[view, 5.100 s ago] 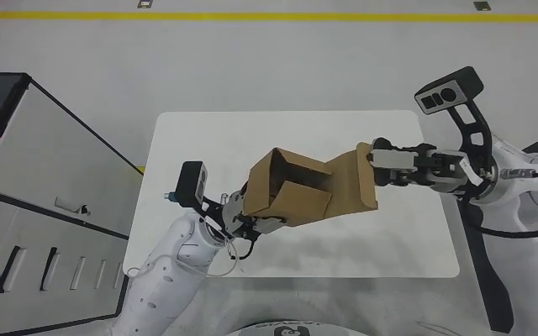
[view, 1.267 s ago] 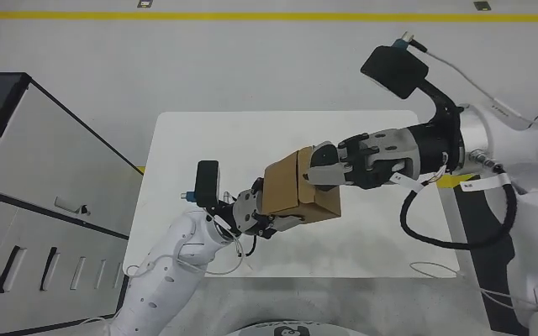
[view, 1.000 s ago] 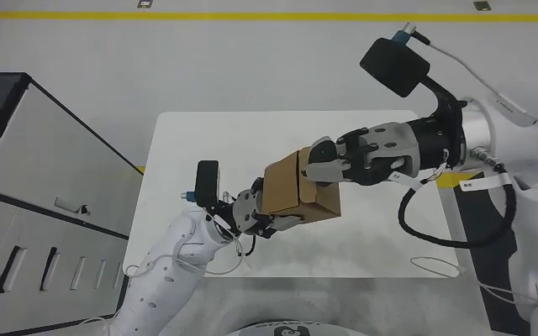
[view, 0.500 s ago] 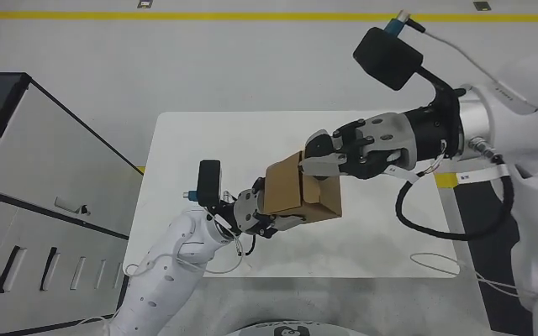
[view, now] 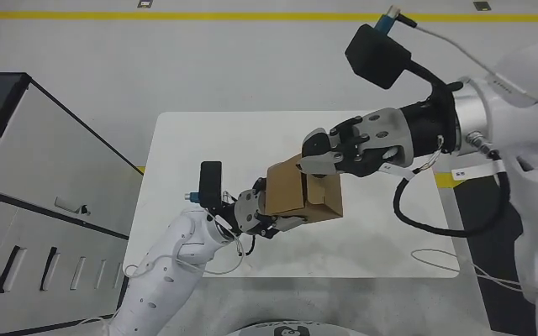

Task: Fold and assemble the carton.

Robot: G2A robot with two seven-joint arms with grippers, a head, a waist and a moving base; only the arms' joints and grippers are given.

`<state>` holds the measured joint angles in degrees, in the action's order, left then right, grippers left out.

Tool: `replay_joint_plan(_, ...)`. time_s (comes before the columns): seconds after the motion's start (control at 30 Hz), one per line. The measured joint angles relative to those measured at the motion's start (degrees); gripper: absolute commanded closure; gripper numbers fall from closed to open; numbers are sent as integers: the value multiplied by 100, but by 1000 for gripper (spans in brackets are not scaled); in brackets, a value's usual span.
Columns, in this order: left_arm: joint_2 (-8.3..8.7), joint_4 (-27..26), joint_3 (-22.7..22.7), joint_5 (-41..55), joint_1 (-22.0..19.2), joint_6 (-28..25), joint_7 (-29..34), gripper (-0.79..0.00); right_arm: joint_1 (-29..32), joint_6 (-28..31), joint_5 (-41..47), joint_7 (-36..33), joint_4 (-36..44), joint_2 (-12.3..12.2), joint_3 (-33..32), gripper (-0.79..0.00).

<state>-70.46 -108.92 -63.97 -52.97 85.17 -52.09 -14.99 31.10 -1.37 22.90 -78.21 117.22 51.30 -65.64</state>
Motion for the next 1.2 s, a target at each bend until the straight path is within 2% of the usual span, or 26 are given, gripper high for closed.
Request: replay_joint_plan(1.2,30,-11,22,-82,-27,82,59,0,-631,-20,-269,-311,-53,-7,460,0)
